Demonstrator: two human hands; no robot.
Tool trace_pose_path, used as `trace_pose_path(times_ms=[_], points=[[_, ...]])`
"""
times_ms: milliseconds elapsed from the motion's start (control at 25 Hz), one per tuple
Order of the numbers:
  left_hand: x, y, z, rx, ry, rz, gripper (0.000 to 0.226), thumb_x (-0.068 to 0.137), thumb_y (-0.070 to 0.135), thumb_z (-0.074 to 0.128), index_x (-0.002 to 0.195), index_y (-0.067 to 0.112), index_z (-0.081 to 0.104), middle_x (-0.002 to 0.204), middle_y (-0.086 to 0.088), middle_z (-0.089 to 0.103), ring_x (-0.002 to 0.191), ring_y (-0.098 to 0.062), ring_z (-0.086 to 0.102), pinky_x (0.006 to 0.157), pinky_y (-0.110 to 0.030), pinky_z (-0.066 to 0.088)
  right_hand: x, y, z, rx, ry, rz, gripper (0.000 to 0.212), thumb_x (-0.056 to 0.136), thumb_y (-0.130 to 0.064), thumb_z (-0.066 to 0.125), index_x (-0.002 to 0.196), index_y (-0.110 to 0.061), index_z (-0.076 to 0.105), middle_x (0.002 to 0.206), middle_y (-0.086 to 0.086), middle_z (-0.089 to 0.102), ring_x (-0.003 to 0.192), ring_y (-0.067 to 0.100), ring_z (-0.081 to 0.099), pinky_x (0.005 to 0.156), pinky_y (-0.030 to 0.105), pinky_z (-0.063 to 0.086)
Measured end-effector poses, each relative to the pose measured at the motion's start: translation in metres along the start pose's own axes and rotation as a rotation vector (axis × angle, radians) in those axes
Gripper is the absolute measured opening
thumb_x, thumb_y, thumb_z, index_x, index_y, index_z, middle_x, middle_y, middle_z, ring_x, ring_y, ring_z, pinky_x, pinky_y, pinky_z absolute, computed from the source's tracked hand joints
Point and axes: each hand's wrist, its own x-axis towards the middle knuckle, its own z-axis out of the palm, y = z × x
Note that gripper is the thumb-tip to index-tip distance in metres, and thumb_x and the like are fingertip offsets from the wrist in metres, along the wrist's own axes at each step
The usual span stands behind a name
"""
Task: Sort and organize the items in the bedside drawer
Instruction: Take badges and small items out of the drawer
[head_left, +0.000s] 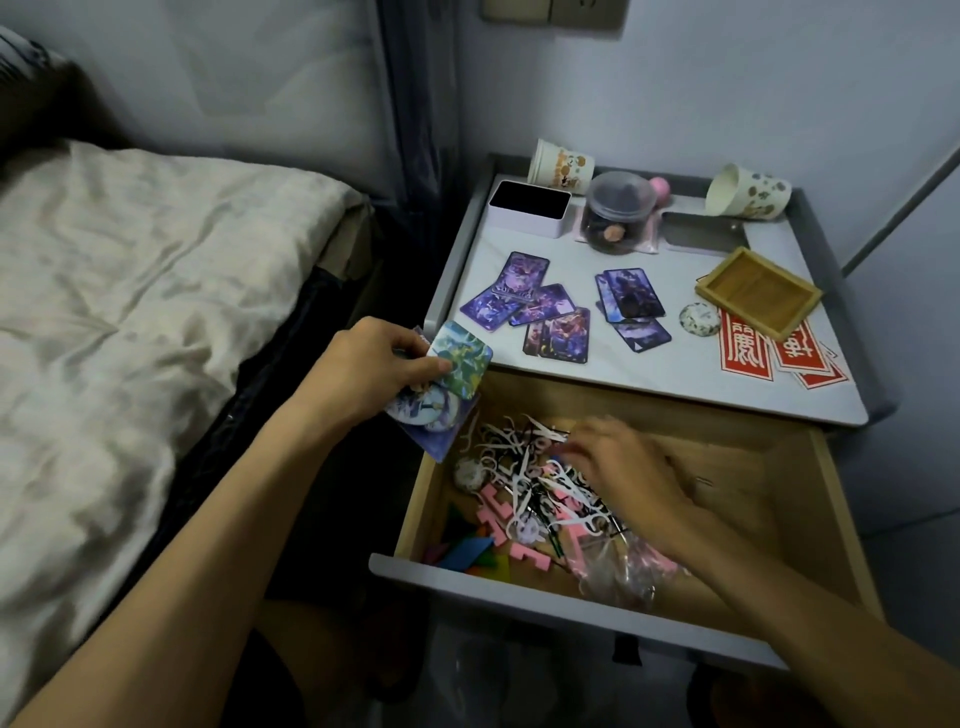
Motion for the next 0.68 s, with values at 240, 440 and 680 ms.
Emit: trace_pose_path(times_ms=[240,440,680], points=[[-0.005,-0.011,-0.013,-0.009,0.051,-0.012,0.023,0.081,0.044,0.075,0.08,0.021,0.075,0.069,0.008,0.07,0.061,0.005,0.058,0.058,-0.02,0.044,0.048,-0.063,0.052,0.143,-0.231,-0.232,0.02,0.082,-0.013,0.07,0.102,-0.012,0.073,0.111,0.004,0.064,0.104,0.019,0.06,0.088,0.031,0.05],[-0.003,-0.014,-0.017,-0.027,0.08,-0.016,0.024,0.081,0.046,0.075,0.077,0.022,0.073,0.066,0.008,0.069,0.061,0.003,0.059,0.058,-0.022,0.044,0.052,-0.072,0.072,-0.103,-0.195,-0.345,0.025,0.087,-0.008,0.059,0.111,-0.004,0.066,0.112,0.019,0.062,0.104,0.036,0.059,0.088,0.044,0.051],[-0.004,-0.008,-0.011,-0.051,0.04,-0.011,0.025,0.08,0.047,0.074,0.079,0.022,0.073,0.071,0.007,0.07,0.066,-0.001,0.062,0.063,-0.026,0.049,0.041,-0.075,0.066,-0.012,-0.245,-0.303,0.034,0.092,-0.004,0.05,0.126,-0.009,0.05,0.124,0.015,0.048,0.087,0.03,0.063,0.068,0.041,0.056]])
